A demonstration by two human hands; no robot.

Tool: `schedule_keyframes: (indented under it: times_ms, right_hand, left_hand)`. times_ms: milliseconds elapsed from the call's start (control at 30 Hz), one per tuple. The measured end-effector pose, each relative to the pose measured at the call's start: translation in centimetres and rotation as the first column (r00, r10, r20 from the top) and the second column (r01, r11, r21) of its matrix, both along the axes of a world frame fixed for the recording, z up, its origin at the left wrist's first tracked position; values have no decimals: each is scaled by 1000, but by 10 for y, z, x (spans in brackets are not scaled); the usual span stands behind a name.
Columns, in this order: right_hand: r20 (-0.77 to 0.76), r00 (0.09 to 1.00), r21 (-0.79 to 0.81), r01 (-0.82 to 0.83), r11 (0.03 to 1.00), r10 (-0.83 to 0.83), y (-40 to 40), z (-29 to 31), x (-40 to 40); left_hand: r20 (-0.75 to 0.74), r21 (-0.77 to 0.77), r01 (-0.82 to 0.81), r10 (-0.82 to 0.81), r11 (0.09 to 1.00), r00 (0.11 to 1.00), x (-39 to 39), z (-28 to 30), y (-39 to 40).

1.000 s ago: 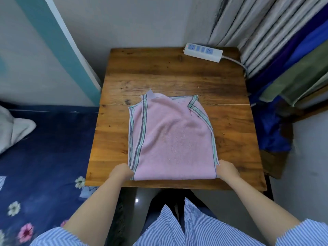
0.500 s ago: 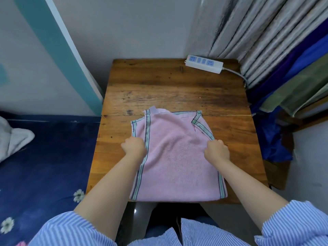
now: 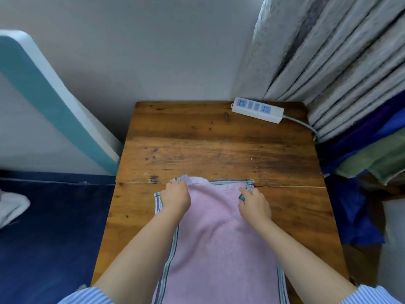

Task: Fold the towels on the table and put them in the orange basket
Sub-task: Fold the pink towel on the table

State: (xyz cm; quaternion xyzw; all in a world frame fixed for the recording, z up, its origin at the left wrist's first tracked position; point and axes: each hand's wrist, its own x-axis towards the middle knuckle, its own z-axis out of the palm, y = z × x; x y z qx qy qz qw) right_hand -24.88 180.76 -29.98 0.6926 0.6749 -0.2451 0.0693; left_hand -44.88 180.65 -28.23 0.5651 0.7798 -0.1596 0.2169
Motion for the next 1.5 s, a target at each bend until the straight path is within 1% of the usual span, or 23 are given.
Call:
schedule_keyframes:
  times_ms: [167, 267, 367, 433, 500, 567, 633, 700, 800, 833, 867, 933, 967, 1000, 1100, 1133, 1200, 1300, 1367, 1500]
  right_hand:
    - [103, 990, -85, -91, 992, 100, 7, -10, 3]
    - [134, 981, -83, -127, 988, 137, 14, -12, 10]
    - [125, 986, -46, -103, 994, 108, 21, -7, 19]
    - [69, 995, -34, -64, 997, 66, 27, -2, 27]
    - [-50, 999, -33, -15, 999, 13, 29, 4, 34]
    - [-167, 986, -8, -1, 1000, 0, 28, 9, 41]
    - [-258, 966, 27, -13, 1000, 19, 28, 14, 47]
    - [-290, 954, 38, -64, 997, 72, 31, 16, 50]
    - [-203, 964, -35, -184, 982, 173, 43, 12, 44]
    - [-154, 965, -67, -224, 972, 212, 47, 9, 40]
    - [-111, 963, -81, -253, 964, 244, 51, 7, 34]
    - [-57, 963, -70, -266, 962, 262, 54, 2, 23]
    - [-33, 966, -55, -257, 965, 255, 54, -1, 19]
    - [-3, 968, -44, -249, 967, 249, 54, -4, 15]
    - [79, 968, -73, -232, 970, 237, 56, -9, 8]
    - [92, 963, -95, -244, 965, 252, 57, -9, 7]
    - [101, 956, -127, -262, 957, 275, 59, -10, 3]
    - [138, 953, -149, -249, 957, 269, 61, -12, -1]
    - [177, 945, -159, -246, 956, 273, 63, -13, -3]
    - [231, 915, -199, -289, 936, 332, 66, -9, -5]
  left_hand:
    - [29, 96, 82, -85, 992, 996, -2, -21, 24]
    - [19, 33, 110, -110, 993, 994, -2, -30, 33]
    - [4, 45, 149, -149, 988, 989, 1, -28, 38]
    - [51, 83, 145, -149, 986, 987, 0, -24, 40]
    - [170, 92, 88, -102, 992, 980, -6, -18, 35]
    - [250, 88, 57, -77, 995, 965, -18, -11, 25]
    - [287, 57, 60, -74, 997, 955, -35, -5, 12]
    - [279, -46, 83, -67, 995, 958, -53, 0, -2]
    - [164, -289, 217, -176, 932, 971, -68, 7, -16]
    - [127, -316, 227, -196, 921, 972, -69, 7, -19]
    - [87, -304, 217, -199, 928, 976, -70, 7, -20]
    - [9, -238, 154, -156, 959, 988, -70, 4, -17]
    - [-15, -231, 120, -127, 966, 992, -70, 3, -15]
    - [-27, -262, 103, -114, 960, 993, -72, 2, -13]
    - [-7, -445, 149, -170, 883, 985, -76, -4, -10]
    - [-18, -460, 153, -181, 875, 983, -77, -5, -10]
    - [-67, -409, 138, -181, 902, 981, -79, -10, -9]
    - [-95, -261, 117, -146, 958, 985, -81, -17, -9]
    - [-53, -189, 93, -105, 978, 993, -82, -23, -8]
    - [56, -200, 45, -34, 979, 998, -81, -30, -5]
